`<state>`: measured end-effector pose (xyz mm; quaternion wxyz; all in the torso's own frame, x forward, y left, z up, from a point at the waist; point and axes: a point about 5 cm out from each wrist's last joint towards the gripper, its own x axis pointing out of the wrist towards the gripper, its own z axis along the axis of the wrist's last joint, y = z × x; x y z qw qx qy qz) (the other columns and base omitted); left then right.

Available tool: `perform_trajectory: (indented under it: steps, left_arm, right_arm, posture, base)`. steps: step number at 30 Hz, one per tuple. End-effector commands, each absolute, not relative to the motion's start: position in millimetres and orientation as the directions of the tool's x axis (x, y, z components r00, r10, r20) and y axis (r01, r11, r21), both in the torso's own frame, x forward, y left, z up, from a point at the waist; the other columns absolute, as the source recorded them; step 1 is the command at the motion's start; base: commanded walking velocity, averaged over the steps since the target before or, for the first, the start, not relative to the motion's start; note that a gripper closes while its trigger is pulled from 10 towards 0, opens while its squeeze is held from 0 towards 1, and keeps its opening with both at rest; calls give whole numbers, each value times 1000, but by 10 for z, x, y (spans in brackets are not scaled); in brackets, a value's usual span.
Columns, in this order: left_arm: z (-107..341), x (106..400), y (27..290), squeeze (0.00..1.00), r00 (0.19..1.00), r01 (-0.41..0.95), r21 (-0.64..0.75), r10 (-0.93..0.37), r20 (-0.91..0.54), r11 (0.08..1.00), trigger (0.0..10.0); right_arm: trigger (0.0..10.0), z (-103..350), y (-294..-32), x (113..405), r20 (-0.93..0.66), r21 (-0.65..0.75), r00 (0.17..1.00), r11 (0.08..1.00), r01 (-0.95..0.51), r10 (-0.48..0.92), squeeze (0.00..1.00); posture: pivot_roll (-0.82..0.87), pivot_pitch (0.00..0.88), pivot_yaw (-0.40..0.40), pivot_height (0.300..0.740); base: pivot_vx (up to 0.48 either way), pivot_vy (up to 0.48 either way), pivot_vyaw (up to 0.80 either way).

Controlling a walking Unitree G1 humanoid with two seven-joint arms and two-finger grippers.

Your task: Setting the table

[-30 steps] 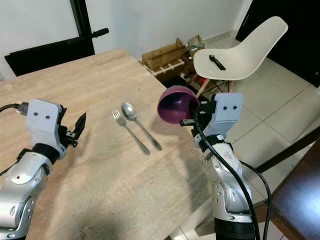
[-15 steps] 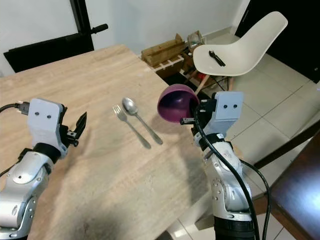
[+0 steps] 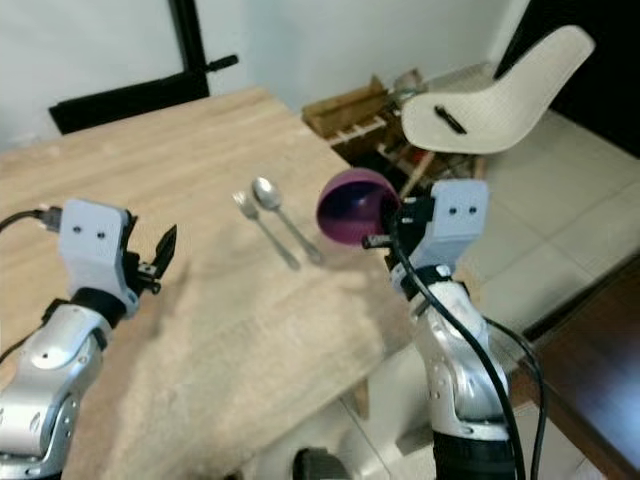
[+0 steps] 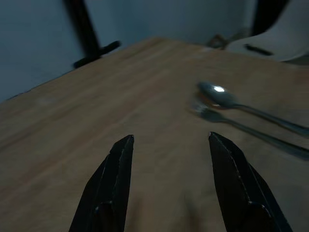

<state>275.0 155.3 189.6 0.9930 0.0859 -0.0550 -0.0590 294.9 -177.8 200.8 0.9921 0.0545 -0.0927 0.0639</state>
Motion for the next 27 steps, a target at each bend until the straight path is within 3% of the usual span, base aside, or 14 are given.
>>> perform_trajectory:
  steps: [1,27]
  left_arm:
    - [1862,2729,1569,0,989,104,176,-120,82,979,10000]
    - [1856,2741,1573,0,990,102,171,-117,80,980,10000]
  right_arm:
    - [10000,1976,-1774,2940,180,113,977,984,-138,117,0]
    - [10000,1972,-1773,2941,177,114,977,984,-139,117,0]
  posture:
    - [-64,60,17,740]
    - [-68,63,16,740]
  base:
    - [-334,0,0]
    - [-361,0,0]
